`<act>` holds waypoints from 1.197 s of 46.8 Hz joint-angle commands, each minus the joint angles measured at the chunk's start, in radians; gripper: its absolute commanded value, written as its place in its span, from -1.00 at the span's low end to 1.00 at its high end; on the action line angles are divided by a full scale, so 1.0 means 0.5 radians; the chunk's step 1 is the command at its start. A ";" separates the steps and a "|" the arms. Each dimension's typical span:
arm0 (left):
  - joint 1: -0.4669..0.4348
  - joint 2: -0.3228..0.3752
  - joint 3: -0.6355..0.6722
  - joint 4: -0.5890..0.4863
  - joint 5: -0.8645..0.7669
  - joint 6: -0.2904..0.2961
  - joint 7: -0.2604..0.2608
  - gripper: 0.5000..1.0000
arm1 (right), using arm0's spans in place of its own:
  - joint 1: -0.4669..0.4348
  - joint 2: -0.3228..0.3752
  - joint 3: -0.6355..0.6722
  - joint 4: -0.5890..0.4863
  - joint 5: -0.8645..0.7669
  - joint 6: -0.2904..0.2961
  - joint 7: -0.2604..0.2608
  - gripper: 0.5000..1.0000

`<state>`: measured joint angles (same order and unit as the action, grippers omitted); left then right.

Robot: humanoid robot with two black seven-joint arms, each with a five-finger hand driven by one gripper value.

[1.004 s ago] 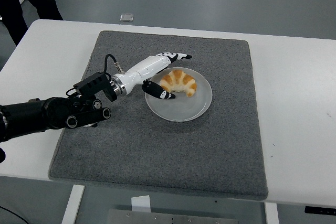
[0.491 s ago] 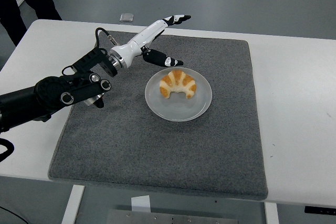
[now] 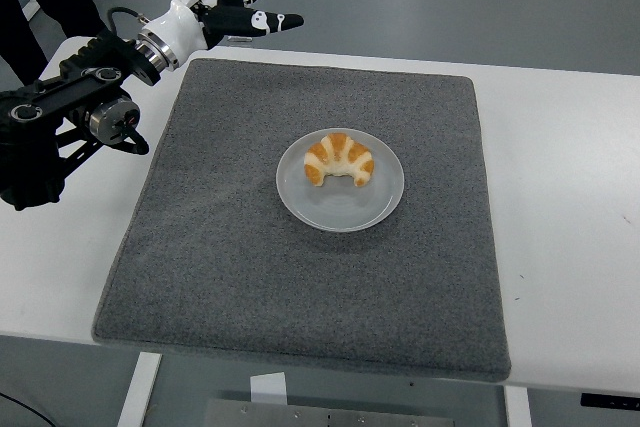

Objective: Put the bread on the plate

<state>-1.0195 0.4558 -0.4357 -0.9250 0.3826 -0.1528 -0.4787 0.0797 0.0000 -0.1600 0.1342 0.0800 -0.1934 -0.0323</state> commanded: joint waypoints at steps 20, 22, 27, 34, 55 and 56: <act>0.075 0.043 -0.086 0.233 -0.688 -0.372 0.022 0.98 | 0.000 0.000 -0.002 -0.001 0.000 0.003 0.000 0.81; 0.091 0.043 -0.086 0.252 -0.713 -0.382 0.022 0.98 | 0.000 0.000 -0.002 -0.001 0.000 0.006 0.000 0.81; 0.121 0.036 -0.083 0.282 -0.719 -0.385 0.025 0.98 | 0.000 0.000 0.001 -0.001 0.000 0.006 0.000 0.81; 0.146 0.030 -0.086 0.334 -0.741 -0.382 0.068 0.98 | 0.000 0.000 -0.002 -0.001 0.000 0.003 0.000 0.81; 0.171 0.021 -0.077 0.454 -0.802 -0.366 0.154 0.97 | 0.000 0.000 -0.002 -0.001 0.000 0.003 0.000 0.81; 0.168 0.018 -0.077 0.466 -0.793 -0.363 0.154 0.97 | 0.000 0.000 -0.002 -0.001 0.000 0.003 0.000 0.81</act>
<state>-0.9345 0.4670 -0.4770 -0.7074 -0.0207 -0.3410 -0.4013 0.0798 0.0000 -0.1611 0.1334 0.0792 -0.1918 -0.0322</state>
